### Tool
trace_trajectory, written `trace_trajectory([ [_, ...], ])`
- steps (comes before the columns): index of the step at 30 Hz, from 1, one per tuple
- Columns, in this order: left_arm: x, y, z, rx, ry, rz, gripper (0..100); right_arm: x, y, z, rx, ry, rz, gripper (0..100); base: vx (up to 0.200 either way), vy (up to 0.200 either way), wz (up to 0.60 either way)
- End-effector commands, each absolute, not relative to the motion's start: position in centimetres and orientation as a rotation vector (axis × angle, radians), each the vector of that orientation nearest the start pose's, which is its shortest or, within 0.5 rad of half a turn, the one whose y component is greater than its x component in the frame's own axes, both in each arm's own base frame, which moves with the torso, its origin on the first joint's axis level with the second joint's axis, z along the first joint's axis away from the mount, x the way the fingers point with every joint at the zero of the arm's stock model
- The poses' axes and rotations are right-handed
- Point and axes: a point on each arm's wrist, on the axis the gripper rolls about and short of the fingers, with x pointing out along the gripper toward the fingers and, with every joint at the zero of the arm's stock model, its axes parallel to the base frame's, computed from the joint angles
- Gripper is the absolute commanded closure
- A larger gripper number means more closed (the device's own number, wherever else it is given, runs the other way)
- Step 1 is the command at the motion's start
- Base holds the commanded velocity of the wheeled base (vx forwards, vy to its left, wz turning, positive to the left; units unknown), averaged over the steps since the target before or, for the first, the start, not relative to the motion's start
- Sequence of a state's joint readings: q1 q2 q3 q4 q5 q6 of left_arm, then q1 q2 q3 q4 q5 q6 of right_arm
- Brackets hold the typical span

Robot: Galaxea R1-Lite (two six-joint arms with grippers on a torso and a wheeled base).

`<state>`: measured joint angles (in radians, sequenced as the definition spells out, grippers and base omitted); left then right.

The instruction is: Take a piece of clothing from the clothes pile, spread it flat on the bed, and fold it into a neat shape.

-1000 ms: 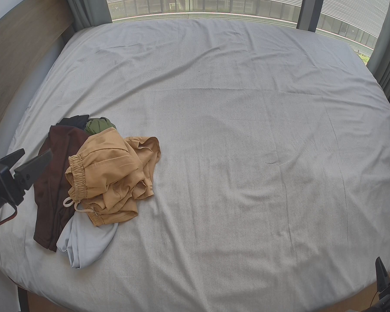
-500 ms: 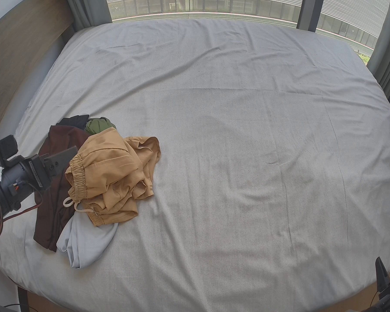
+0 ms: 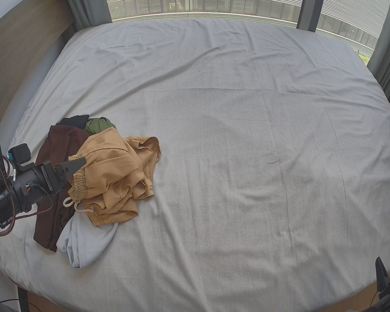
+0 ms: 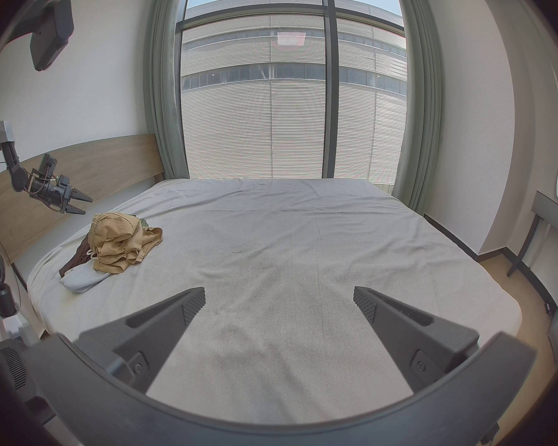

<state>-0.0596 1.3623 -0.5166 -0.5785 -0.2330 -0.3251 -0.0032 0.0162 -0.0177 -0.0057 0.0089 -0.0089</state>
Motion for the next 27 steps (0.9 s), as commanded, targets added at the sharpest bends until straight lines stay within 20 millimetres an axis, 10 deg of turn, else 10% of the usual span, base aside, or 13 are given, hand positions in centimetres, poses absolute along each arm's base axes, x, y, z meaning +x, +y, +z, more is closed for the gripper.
trace_trajectory([
  [1, 21.7, -1.2, 17.6, -0.361, 0.357, -0.235, 0, -2.3, 0.0, 7.6, -0.009, -0.003, 0.006, 0, 0.000, 0.000, 0.00],
  [27, 25.5, -1.5, 15.9, -0.537, 0.338, -0.275, 0, -2.3, 0.0, 7.6, -0.009, -0.003, 0.006, 0, 0.000, 0.000, 0.00],
])
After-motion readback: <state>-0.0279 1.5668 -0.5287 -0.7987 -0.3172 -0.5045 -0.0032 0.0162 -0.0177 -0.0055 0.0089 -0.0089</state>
